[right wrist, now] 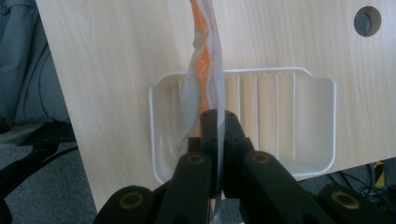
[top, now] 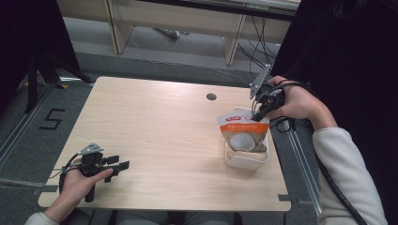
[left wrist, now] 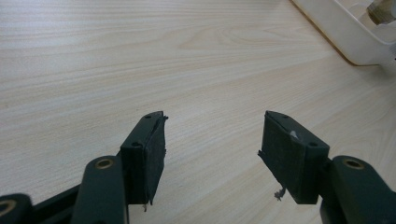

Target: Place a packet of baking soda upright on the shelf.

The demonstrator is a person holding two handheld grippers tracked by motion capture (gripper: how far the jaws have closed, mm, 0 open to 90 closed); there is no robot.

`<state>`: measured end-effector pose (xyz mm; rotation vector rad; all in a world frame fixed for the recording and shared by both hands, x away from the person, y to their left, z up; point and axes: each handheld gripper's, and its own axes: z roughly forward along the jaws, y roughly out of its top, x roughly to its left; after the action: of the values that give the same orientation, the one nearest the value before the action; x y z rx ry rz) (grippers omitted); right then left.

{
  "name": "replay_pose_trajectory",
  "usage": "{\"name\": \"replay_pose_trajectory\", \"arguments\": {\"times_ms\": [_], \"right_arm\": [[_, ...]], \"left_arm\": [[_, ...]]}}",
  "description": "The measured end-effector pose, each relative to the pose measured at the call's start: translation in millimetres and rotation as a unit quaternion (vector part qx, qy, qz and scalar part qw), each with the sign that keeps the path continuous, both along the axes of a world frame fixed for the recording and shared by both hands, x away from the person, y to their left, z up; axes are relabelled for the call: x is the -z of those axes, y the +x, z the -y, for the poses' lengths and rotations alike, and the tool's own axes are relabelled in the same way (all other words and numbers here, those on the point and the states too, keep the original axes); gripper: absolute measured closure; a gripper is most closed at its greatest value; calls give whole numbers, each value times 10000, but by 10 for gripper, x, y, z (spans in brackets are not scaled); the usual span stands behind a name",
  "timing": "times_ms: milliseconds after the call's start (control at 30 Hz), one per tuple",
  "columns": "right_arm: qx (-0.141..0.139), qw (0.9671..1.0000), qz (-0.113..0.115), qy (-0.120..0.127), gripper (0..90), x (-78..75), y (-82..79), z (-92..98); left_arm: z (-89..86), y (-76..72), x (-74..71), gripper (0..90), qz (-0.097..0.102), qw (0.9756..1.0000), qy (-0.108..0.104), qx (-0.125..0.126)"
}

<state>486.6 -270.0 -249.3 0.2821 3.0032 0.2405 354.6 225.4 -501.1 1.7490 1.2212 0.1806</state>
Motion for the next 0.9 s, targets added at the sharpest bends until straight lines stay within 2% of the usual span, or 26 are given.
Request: {"name": "replay_pose_trajectory", "arguments": {"times_ms": [900], "right_arm": [[53,9998,-131,-109,900,140,18,76]], "left_arm": [[1,-1,0,391,14,10000,15,13]]}}
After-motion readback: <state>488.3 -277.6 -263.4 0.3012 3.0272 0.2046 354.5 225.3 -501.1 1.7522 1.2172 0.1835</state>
